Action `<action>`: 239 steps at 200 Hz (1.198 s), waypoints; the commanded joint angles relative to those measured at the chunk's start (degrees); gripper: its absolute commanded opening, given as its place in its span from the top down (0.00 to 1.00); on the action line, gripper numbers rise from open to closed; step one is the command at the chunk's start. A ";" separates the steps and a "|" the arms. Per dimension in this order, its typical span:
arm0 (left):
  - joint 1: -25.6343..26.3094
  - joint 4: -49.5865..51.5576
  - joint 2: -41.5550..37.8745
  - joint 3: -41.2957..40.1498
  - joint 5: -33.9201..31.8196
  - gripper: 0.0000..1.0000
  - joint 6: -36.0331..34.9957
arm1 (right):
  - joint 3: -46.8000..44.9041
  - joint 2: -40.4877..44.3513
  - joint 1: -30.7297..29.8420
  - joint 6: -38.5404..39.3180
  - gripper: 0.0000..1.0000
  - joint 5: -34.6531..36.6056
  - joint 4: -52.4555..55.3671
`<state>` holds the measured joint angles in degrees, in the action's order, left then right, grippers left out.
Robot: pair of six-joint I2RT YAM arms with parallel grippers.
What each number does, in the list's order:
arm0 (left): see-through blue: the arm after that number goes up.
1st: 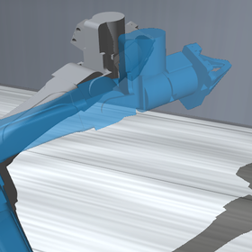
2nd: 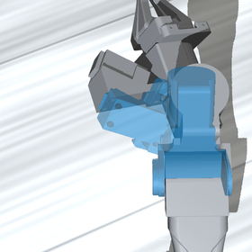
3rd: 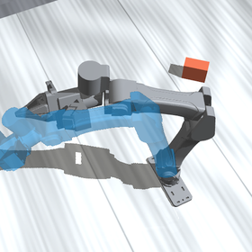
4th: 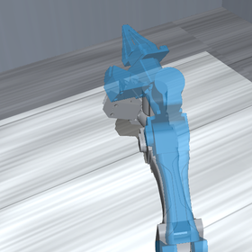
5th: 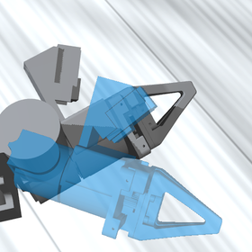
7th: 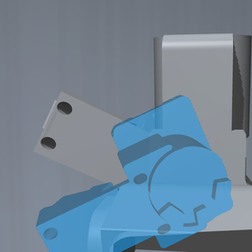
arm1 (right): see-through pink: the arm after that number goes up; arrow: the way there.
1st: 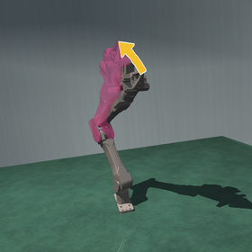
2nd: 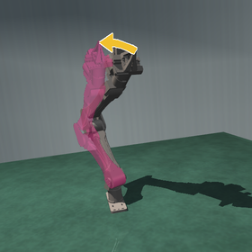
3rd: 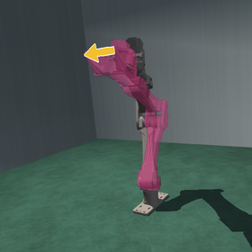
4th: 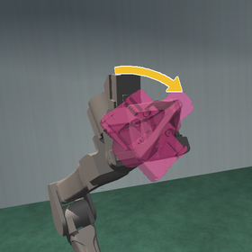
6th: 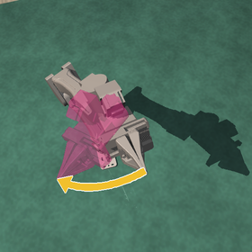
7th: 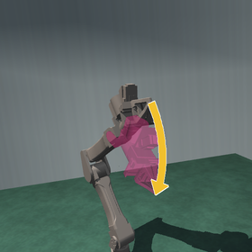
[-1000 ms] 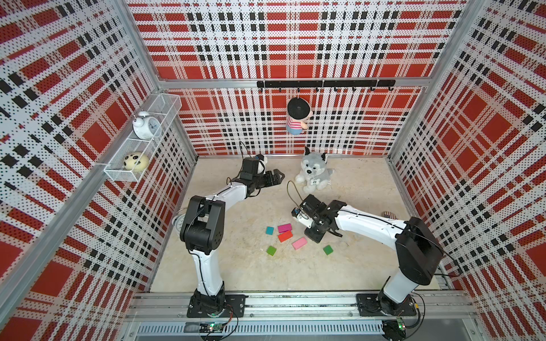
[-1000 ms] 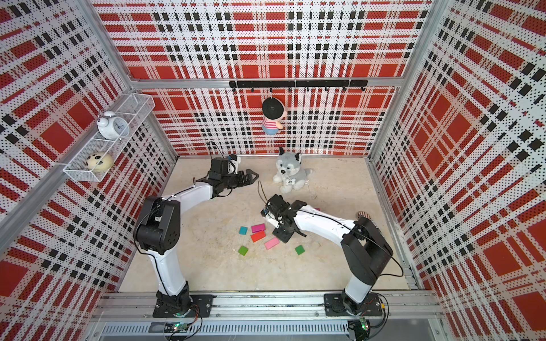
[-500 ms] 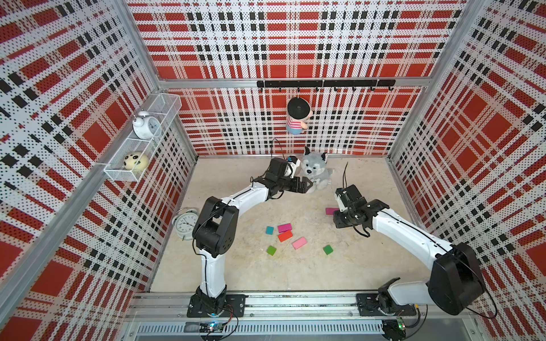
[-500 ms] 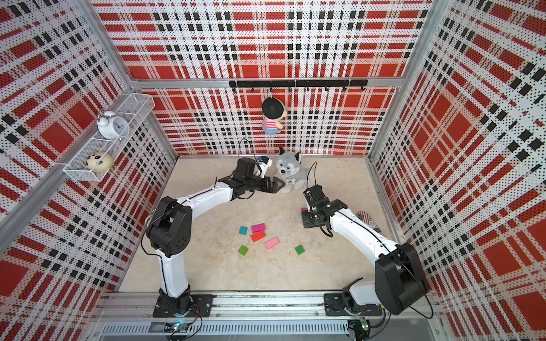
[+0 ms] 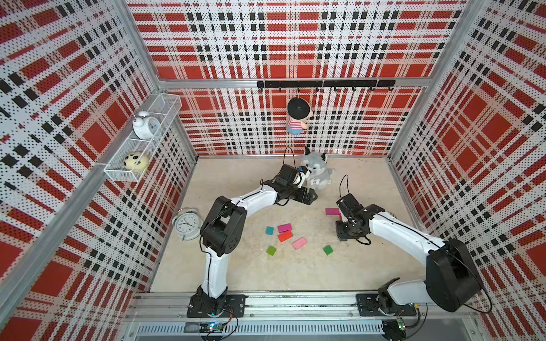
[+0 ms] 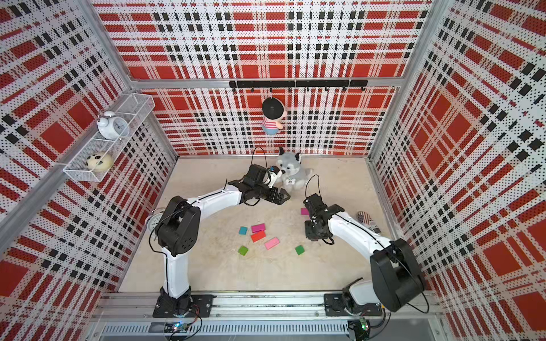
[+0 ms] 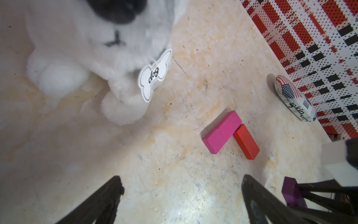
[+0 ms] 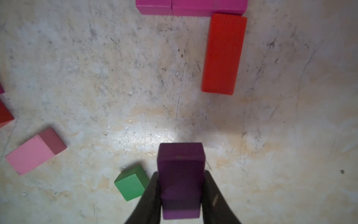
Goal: Assemble the number 7 with building blocks
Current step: Assemble the building block at the center of the board.
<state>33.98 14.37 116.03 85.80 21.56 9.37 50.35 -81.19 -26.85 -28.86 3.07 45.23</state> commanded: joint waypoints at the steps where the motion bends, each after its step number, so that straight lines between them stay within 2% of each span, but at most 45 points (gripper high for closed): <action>1: 0.44 1.16 1.38 2.09 -0.73 0.02 -1.72 | -0.30 -2.14 0.73 -0.70 0.80 1.50 0.13; 31: 0.41 1.25 1.42 2.35 -1.04 0.02 -1.65 | -0.44 -4.96 0.75 -0.32 0.79 2.63 0.63; 79: 0.39 1.33 2.31 2.92 -0.86 0.02 -1.37 | -0.44 -8.34 1.19 -0.05 0.71 2.91 0.56; 124: -0.22 1.54 3.33 4.19 -0.78 0.02 -1.03 | 1.35 -11.61 1.19 0.34 0.57 4.04 1.13; 176: -1.43 1.70 1.19 1.95 -0.91 0.02 -0.64 | 5.86 -9.07 1.12 0.06 0.44 6.20 3.46; 209: -2.25 1.62 -2.68 -4.73 -1.52 0.02 -1.74 | 6.22 -4.11 1.14 -1.27 0.43 6.58 3.96; 239: -2.09 1.62 -1.93 -4.78 -0.82 0.02 -1.19 | 4.21 -3.83 1.16 -1.30 0.45 4.83 3.28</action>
<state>32.05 16.19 115.55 81.21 20.49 8.64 56.05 -85.49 -26.02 -29.50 8.38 47.75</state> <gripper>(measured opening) 0.983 0.552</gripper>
